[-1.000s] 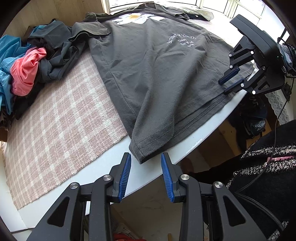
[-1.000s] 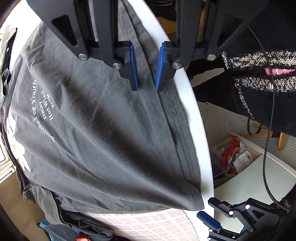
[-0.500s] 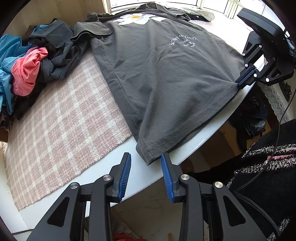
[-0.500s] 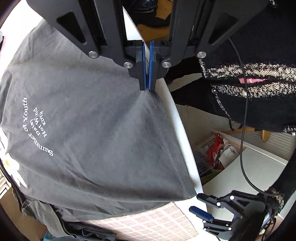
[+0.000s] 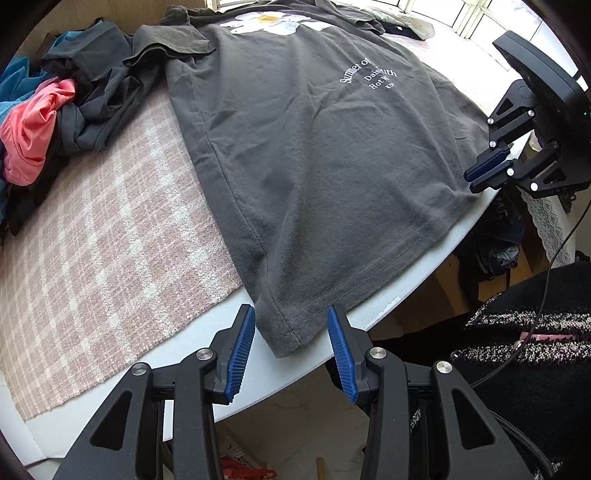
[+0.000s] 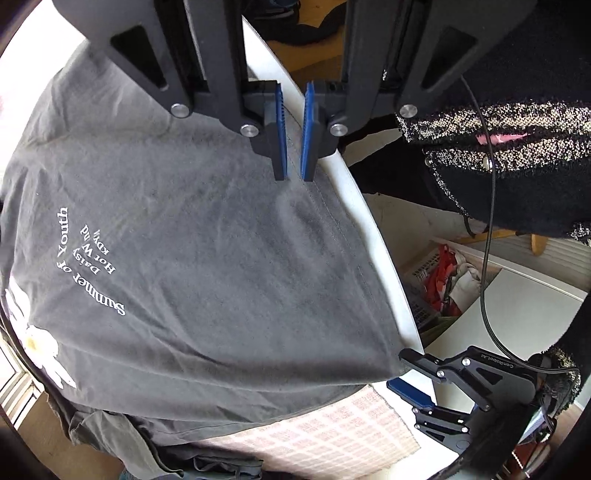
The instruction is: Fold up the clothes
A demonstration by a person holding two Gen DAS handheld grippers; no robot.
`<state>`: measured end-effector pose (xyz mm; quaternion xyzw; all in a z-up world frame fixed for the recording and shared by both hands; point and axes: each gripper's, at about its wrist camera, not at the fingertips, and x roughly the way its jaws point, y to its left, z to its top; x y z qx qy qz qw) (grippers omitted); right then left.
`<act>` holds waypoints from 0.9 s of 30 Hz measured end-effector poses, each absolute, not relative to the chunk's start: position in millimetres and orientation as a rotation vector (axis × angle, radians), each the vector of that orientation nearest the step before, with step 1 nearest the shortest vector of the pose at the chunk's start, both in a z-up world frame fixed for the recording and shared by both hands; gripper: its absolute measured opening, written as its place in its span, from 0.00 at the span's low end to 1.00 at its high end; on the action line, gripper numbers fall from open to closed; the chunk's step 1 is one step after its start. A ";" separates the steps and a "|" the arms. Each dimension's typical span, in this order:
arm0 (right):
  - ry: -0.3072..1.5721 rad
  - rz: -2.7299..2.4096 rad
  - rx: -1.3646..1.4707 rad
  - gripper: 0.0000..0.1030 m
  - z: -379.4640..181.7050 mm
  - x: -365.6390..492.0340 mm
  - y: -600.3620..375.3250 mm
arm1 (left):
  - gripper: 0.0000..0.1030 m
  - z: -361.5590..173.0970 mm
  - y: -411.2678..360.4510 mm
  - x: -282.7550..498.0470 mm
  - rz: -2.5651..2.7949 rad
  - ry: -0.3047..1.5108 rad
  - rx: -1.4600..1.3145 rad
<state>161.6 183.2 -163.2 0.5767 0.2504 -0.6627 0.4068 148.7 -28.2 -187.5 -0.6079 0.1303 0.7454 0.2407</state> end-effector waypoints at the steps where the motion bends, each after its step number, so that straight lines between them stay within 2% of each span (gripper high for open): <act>1: 0.625 -1.690 1.450 0.12 -161.4 162.8 185.3 | 0.32 -191.5 -28.0 146.2 2.027 0.345 -1.691; 4: 0.599 -1.736 1.443 0.20 -154.1 164.4 196.7 | 0.24 -198.8 -26.2 145.3 2.004 0.363 -1.729; 6: 0.581 -1.767 1.450 0.21 -152.2 165.8 206.3 | 0.17 -199.1 -27.0 144.5 2.006 0.360 -1.730; 7: 0.569 -1.786 1.456 0.21 -151.0 166.0 212.2 | 0.10 -199.3 -27.4 144.2 2.007 0.358 -1.731; 10: 0.487 -1.867 1.487 0.21 -147.9 165.6 237.5 | 0.05 -198.1 -30.0 144.1 2.020 0.350 -1.725; 12: 0.414 -1.959 1.507 0.21 -142.5 165.8 265.5 | 0.04 -195.8 -34.2 145.8 2.032 0.324 -1.717; 14: 0.306 -2.108 1.519 0.26 -136.4 169.3 309.8 | 0.04 -185.1 -48.9 149.9 2.060 0.174 -1.686; 15: 0.224 -2.194 1.527 0.34 -134.5 172.5 337.4 | 0.04 -179.8 -56.5 151.9 2.071 0.097 -1.668; 16: 0.137 -2.275 1.540 0.39 -135.2 177.3 365.6 | 0.04 -175.3 -70.7 154.2 2.073 -0.051 -1.628; 18: -0.019 -2.409 1.580 0.39 -141.8 189.9 418.7 | 0.04 -179.6 -92.9 156.7 2.122 -0.141 -1.652; 20: -0.097 -2.478 1.637 0.39 -154.1 204.8 457.0 | 0.04 -185.3 -99.1 154.8 2.123 -0.138 -1.676; 27: -0.083 -2.488 1.651 0.39 -183.9 222.6 477.0 | 0.04 -175.0 -86.0 149.7 2.113 -0.052 -1.700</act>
